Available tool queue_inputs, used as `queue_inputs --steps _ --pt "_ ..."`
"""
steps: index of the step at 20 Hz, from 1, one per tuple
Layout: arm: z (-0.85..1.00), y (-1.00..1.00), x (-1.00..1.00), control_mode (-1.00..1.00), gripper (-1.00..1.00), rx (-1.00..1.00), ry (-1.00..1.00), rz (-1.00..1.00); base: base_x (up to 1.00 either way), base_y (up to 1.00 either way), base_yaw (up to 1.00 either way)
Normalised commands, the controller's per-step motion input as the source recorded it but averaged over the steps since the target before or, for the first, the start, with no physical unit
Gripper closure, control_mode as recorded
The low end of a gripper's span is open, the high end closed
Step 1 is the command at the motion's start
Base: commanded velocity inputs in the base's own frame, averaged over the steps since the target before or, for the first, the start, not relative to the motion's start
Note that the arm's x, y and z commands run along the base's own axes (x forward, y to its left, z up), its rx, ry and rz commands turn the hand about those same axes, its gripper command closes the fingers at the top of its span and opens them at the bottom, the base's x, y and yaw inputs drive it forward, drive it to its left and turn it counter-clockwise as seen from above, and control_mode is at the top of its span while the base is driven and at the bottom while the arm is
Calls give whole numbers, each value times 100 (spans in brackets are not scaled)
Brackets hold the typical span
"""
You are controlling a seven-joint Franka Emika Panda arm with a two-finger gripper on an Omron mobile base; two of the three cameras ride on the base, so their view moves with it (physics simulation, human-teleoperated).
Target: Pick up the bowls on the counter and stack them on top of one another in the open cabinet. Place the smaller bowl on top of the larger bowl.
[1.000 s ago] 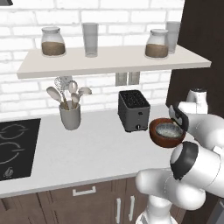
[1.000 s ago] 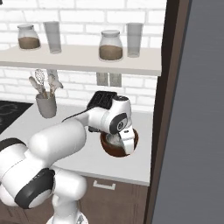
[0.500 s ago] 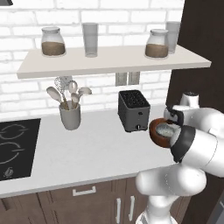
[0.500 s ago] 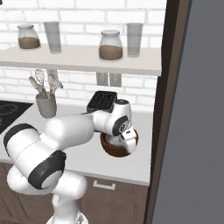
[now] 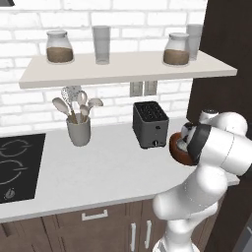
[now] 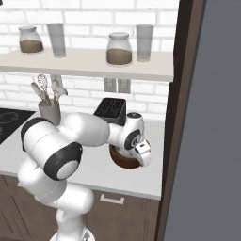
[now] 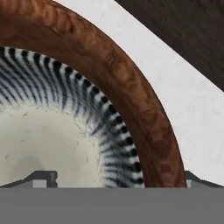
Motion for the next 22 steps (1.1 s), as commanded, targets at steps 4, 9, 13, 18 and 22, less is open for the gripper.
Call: queue_inputs --steps 4,9,13,18,22 --pt "-6 0 4 -100 100 0 0 3 0 0 0" --pt "0 0 0 -100 100 0 0 0 0 0 0" --pt "22 12 -14 -100 100 0 -6 0 0 0 0" --pt "87 71 -81 -100 100 0 -21 0 0 0 0" --pt "100 95 -99 -100 100 -3 -25 5 0 0 0"
